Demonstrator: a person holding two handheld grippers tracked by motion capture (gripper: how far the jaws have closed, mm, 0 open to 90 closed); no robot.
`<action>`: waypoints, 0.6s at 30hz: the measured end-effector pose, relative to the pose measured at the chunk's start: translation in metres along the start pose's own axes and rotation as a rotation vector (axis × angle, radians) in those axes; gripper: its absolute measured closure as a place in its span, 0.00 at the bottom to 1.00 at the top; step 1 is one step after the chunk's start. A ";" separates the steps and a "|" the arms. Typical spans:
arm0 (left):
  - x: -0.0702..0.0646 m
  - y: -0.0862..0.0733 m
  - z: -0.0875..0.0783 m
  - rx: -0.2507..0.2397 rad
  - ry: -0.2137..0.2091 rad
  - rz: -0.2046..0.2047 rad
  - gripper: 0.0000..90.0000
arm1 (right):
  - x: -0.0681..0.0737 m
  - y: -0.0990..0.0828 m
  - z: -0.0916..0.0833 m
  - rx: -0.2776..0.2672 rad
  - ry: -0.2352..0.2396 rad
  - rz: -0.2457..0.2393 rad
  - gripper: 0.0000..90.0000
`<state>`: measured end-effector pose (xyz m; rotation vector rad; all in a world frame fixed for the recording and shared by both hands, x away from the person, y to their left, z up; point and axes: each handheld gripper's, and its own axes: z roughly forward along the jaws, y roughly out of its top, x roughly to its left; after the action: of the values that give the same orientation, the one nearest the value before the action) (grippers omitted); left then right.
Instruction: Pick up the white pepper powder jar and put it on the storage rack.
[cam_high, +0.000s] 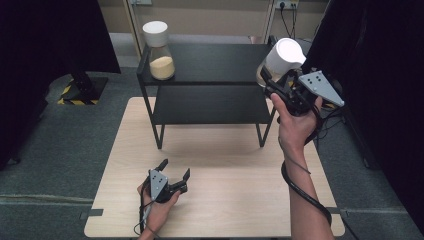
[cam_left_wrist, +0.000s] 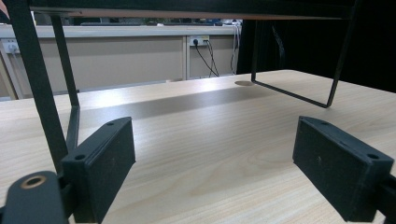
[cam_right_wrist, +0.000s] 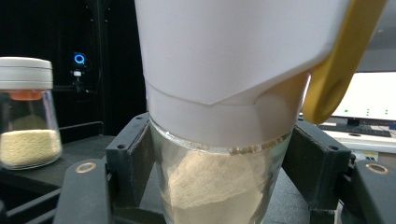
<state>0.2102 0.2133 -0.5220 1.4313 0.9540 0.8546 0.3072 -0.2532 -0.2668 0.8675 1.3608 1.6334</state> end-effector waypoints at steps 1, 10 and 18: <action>0.000 0.000 0.000 0.000 -0.001 0.000 0.14 | -0.001 0.001 0.002 0.005 -0.002 0.001 0.34; 0.000 0.000 0.000 0.001 -0.002 -0.001 0.14 | -0.004 0.003 0.020 0.040 -0.024 0.002 0.34; 0.001 0.000 0.000 0.002 -0.004 0.000 0.14 | -0.005 0.005 0.030 0.067 -0.041 -0.016 0.34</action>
<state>0.2108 0.2138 -0.5217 1.4343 0.9522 0.8509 0.3353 -0.2453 -0.2567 0.9224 1.3979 1.5578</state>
